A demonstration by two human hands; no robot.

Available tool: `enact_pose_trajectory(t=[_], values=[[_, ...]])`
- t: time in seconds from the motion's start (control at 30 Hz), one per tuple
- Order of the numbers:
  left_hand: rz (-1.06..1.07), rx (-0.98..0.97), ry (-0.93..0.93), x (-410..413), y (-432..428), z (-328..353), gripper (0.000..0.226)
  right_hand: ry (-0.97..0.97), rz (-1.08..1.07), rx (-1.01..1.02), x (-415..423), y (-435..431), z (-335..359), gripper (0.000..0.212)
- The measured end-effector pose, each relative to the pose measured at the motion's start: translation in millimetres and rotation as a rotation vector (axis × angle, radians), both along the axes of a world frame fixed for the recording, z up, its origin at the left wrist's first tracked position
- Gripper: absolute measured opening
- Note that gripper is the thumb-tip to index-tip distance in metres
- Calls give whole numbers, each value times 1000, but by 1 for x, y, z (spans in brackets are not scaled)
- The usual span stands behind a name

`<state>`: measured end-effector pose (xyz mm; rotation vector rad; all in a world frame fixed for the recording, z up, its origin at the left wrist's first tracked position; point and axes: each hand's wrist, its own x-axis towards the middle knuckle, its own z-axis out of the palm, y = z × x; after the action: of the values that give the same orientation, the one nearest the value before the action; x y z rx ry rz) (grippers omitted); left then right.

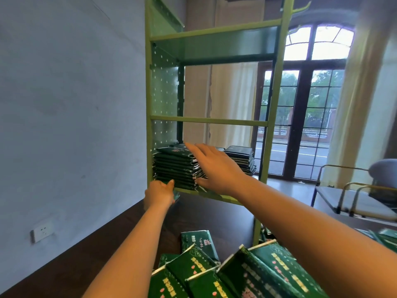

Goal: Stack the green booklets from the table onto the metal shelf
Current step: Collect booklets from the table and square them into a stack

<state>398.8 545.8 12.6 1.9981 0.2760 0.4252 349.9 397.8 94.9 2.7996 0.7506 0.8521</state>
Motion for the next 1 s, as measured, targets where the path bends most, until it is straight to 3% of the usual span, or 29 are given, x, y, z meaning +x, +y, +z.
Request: enact_pose_trajectory(t=[0.17, 0.33, 0.43, 0.57, 0.67, 0.77, 0.9, 1.0], values=[[-151, 23, -170, -19, -13, -4, 39, 5, -11, -136, -47, -24, -7, 73], [-457, 92, -177, -56, -25, -4, 27, 84, -80, -221, -84, -57, -21, 52], [-628, 113, -112, -89, -35, -5, 22, 168, -120, -143, -110, -77, -30, 49], [-810, 333, -72, -141, -54, -13, 10, 331, -170, -14, -150, -106, -47, 46], [-852, 565, -20, -174, -72, -21, 33, 365, -196, 14, -179, -128, -60, 42], [-689, 837, 100, -188, -85, -30, 70, 380, -227, 19, -200, -143, -69, 43], [-622, 839, 260, -202, -103, -42, 89, 394, -249, 38, -229, -160, -78, 41], [-603, 865, 215, -219, -117, -52, 89, 409, -242, 73, -255, -176, -86, 40]])
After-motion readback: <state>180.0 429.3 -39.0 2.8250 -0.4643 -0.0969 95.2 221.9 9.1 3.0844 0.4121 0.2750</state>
